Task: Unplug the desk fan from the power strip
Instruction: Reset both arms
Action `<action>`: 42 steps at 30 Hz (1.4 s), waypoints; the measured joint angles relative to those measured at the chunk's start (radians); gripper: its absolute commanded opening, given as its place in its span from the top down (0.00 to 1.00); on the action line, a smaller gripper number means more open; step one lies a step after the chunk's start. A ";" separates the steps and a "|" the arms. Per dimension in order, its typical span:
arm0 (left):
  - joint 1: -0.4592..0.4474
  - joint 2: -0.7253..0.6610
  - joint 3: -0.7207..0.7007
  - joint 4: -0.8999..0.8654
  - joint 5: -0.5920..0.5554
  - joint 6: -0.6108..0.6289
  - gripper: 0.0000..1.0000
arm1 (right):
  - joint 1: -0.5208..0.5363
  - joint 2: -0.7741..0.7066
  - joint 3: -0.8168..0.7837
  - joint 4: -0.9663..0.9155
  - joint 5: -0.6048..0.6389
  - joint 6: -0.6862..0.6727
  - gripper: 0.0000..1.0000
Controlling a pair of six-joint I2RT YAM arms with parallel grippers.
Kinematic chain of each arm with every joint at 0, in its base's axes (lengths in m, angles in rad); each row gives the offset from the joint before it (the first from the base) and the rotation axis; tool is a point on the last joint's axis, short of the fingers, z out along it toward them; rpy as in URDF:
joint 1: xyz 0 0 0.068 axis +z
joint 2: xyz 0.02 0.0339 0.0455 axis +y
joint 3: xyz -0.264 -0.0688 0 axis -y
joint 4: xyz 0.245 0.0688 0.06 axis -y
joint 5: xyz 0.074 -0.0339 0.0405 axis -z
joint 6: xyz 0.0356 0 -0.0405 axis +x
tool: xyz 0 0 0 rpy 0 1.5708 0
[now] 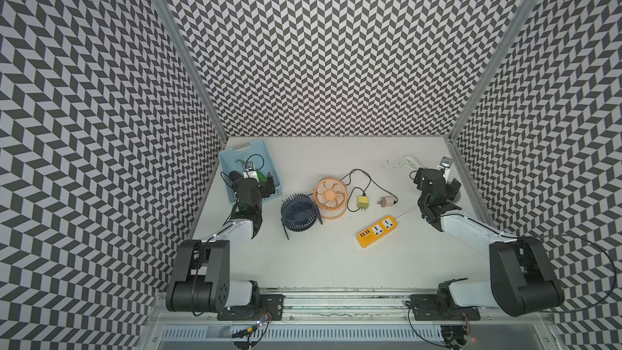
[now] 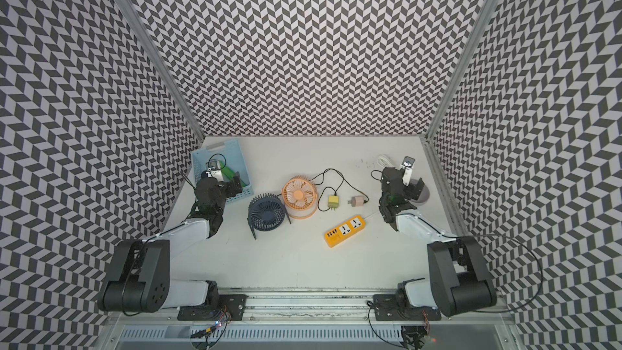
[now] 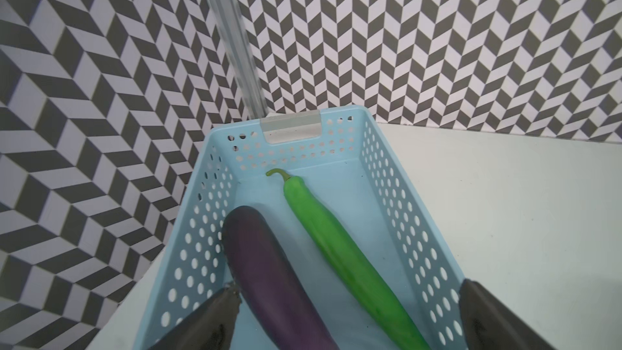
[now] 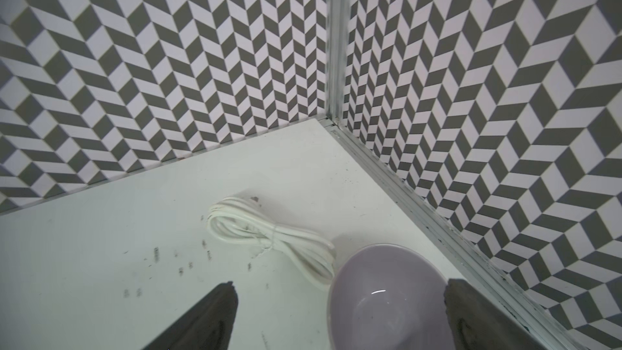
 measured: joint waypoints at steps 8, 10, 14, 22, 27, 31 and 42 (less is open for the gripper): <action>-0.061 0.085 -0.124 0.260 -0.002 0.052 0.00 | -0.014 0.000 -0.148 0.214 0.013 -0.044 0.00; -0.076 0.090 -0.170 0.349 -0.011 0.065 0.00 | -0.014 0.005 -0.169 0.267 0.002 -0.047 0.00; -0.082 0.091 -0.255 0.500 -0.036 0.069 0.00 | -0.014 0.028 -0.235 0.402 -0.019 -0.039 0.00; -0.055 0.138 -0.318 0.686 0.027 0.077 0.00 | -0.014 0.062 -0.364 0.665 -0.132 -0.089 0.00; -0.040 0.146 -0.295 0.686 0.038 0.066 0.00 | -0.028 0.090 -0.377 0.765 -0.262 -0.141 0.01; -0.038 0.146 -0.285 0.683 0.010 0.048 0.00 | -0.058 0.175 -0.415 0.911 -0.348 -0.161 0.01; -0.038 0.146 -0.285 0.680 -0.013 0.039 0.00 | -0.067 0.180 -0.399 0.910 -0.409 -0.169 0.00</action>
